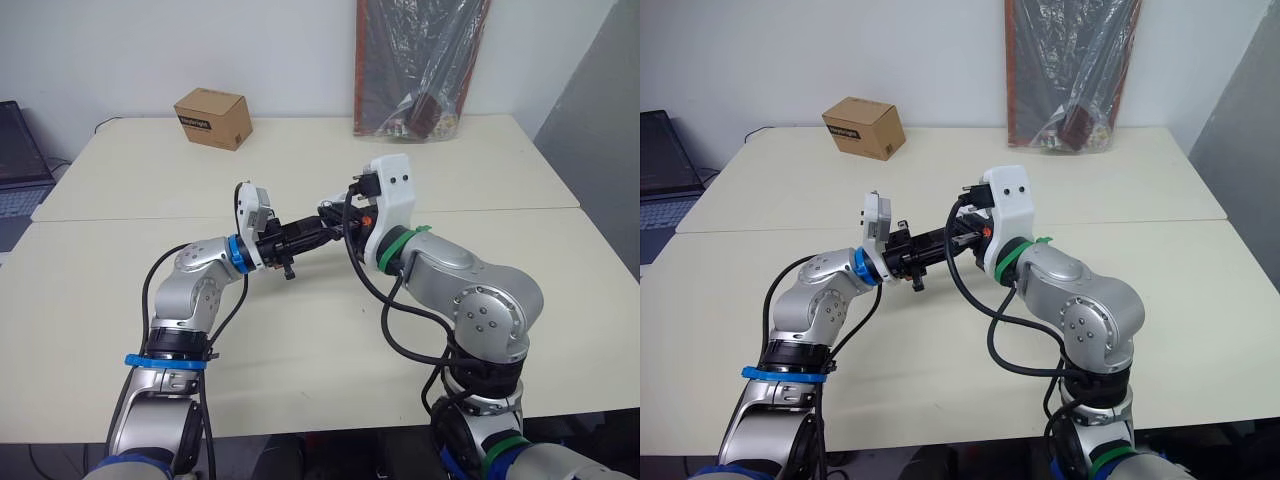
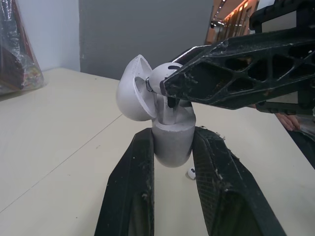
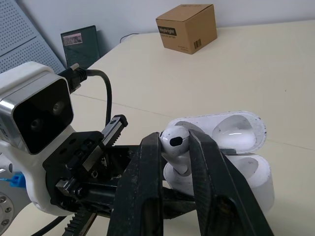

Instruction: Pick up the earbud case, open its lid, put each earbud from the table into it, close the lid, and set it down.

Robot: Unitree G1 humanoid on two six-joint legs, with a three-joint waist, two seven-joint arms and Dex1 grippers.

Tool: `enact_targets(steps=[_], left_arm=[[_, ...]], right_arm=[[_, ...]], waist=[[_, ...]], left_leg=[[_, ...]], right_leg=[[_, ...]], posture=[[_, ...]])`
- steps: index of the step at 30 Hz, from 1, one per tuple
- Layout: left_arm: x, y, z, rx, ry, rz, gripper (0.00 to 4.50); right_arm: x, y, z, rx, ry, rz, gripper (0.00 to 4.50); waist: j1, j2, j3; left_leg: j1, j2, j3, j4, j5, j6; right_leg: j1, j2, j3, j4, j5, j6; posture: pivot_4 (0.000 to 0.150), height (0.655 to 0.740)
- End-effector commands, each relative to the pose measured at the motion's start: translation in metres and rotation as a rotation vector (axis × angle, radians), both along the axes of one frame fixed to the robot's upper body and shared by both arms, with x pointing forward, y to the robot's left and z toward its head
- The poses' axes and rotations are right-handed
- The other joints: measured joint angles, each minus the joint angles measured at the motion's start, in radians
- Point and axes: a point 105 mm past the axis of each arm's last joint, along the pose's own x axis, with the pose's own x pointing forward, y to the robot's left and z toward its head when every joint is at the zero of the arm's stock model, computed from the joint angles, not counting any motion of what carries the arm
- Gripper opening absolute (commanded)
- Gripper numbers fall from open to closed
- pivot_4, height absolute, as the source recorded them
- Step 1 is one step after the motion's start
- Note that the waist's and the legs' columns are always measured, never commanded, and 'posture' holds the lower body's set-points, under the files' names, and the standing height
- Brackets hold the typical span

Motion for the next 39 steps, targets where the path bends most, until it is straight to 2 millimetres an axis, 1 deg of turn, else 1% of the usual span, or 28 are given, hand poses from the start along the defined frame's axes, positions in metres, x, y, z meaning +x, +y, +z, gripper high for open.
enact_targets(steps=[1,3,4,9,14,17,23,25,30,33,39], left_arm=[[-0.010,-0.002,0.039,-0.074,-0.161,-0.033,0.79],[-0.010,-0.002,0.039,-0.073,-0.160,-0.035,0.79],[-0.010,-0.002,0.039,-0.073,-0.160,-0.036,0.79],[-0.011,-0.001,0.039,-0.072,-0.155,-0.040,0.79],[-0.011,0.000,0.038,-0.072,-0.150,-0.043,0.79],[-0.011,0.000,0.037,-0.073,-0.149,-0.042,0.79],[-0.011,0.001,0.037,-0.071,-0.149,-0.037,0.79],[-0.011,0.002,0.036,-0.071,-0.148,-0.036,0.79],[-0.011,0.003,0.035,-0.070,-0.146,-0.035,0.79],[-0.010,0.004,0.033,-0.068,-0.143,-0.035,0.79],[-0.009,0.006,0.027,-0.059,-0.139,-0.029,0.79]], right_arm=[[0.000,0.000,-0.011,-0.037,0.052,-0.002,0.41],[0.000,-0.002,-0.010,-0.055,0.037,-0.014,1.14],[0.001,-0.004,-0.010,-0.062,0.026,-0.023,1.43],[0.001,-0.011,-0.006,-0.068,-0.010,-0.051,3.15],[0.000,-0.016,-0.002,-0.059,-0.039,-0.056,3.15],[-0.003,-0.016,0.000,-0.050,-0.056,-0.031,3.15],[-0.015,-0.015,0.014,0.012,-0.139,0.066,3.15],[-0.016,-0.017,0.017,0.016,-0.155,0.071,3.15],[-0.018,-0.023,0.032,0.057,-0.213,0.095,3.15],[-0.024,-0.027,0.040,0.094,-0.237,0.125,3.15],[-0.036,-0.032,0.043,0.093,-0.258,0.203,3.15]], waist=[[0.000,0.000,0.000],[0.000,0.000,0.000],[0.000,0.000,0.000],[0.000,0.000,0.000],[0.000,0.000,0.000],[0.000,0.000,0.000],[0.000,0.000,0.000],[0.000,0.000,0.000],[0.000,0.000,0.000],[0.000,0.000,0.000],[0.000,0.000,0.000]], left_leg=[[0.000,0.000,0.000,0.000,0.000,0.000],[0.000,0.000,0.000,0.000,0.000,0.000],[0.000,0.000,0.000,0.000,0.000,0.000],[0.000,0.000,0.000,0.000,0.000,0.000],[0.000,0.000,0.000,0.000,0.000,0.000],[0.000,0.000,0.000,0.000,0.000,0.000],[0.000,0.000,0.000,0.000,0.000,0.000],[0.000,0.000,0.000,0.000,0.000,0.000],[0.000,0.000,0.000,0.000,0.000,0.000],[0.000,0.000,0.000,0.000,0.000,0.000],[0.000,0.000,0.000,0.000,0.000,0.000]], right_leg=[[0.000,0.000,0.000,0.000,0.000,0.000],[0.000,0.000,0.000,0.000,0.000,0.000],[0.000,0.000,0.000,0.000,0.000,0.000],[0.000,0.000,0.000,0.000,0.000,0.000],[0.000,0.000,0.000,0.000,0.000,0.001],[0.000,0.000,0.000,0.000,0.000,0.001],[0.000,0.000,0.000,-0.001,-0.002,0.003],[0.000,0.000,0.000,-0.001,-0.002,0.003],[0.000,0.000,0.000,0.000,-0.002,0.003],[0.000,0.000,0.000,-0.001,-0.002,0.003],[0.000,0.000,0.000,-0.001,-0.002,0.003]], posture=[[0.150,0.7400],[0.150,0.7400],[0.150,0.7400],[0.150,0.7400],[0.150,0.7400],[0.150,0.7400],[0.150,0.7400],[0.150,0.7400],[0.150,0.7400],[0.150,0.7400],[0.150,0.7400]])
